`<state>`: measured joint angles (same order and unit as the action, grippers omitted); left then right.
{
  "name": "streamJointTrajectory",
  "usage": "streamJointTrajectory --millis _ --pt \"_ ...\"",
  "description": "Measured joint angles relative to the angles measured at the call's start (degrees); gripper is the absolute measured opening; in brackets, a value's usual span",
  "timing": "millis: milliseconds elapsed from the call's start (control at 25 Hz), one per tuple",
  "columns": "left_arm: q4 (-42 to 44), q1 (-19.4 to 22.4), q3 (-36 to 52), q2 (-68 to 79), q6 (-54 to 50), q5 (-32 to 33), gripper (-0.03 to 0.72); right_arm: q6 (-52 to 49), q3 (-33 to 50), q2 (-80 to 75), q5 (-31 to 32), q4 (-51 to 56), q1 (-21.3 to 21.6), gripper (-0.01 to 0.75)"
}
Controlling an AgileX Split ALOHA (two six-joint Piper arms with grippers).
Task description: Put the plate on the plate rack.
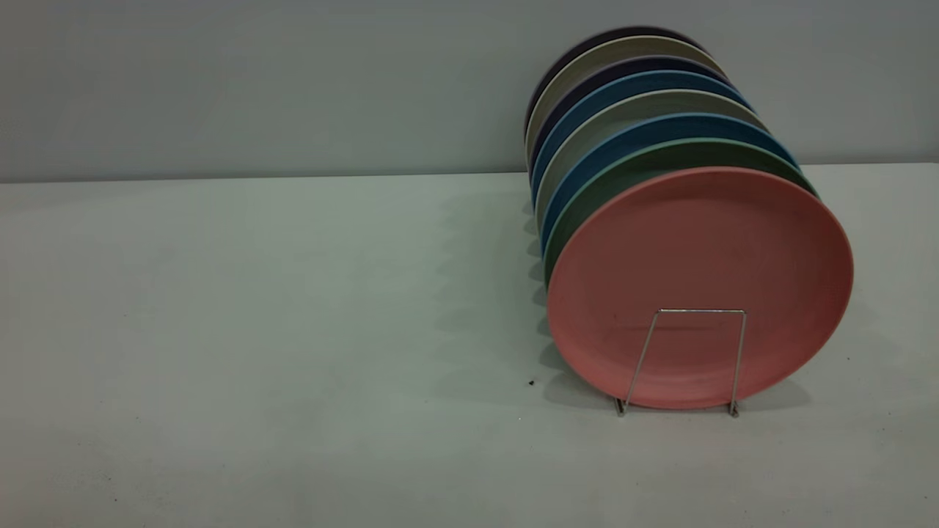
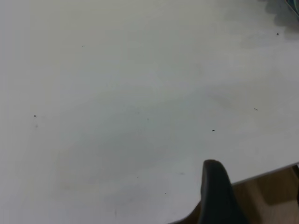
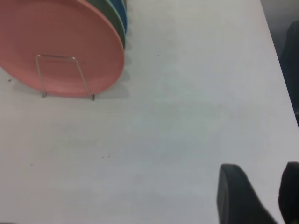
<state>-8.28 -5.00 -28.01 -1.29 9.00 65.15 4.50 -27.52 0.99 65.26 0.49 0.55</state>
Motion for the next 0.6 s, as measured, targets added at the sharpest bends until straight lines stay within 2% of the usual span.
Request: streamJointTrajectory --millis 200,600 --pt "0.0 3.61 0.0 0.0 -0.06 0.0 0.445 0.0 0.0 0.06 0.0 0.0 -1.19 0.239" --pt "0.07 3.66 0.0 0.0 -0.03 0.0 0.445 0.0 0.0 0.06 0.0 0.0 -1.19 0.239"
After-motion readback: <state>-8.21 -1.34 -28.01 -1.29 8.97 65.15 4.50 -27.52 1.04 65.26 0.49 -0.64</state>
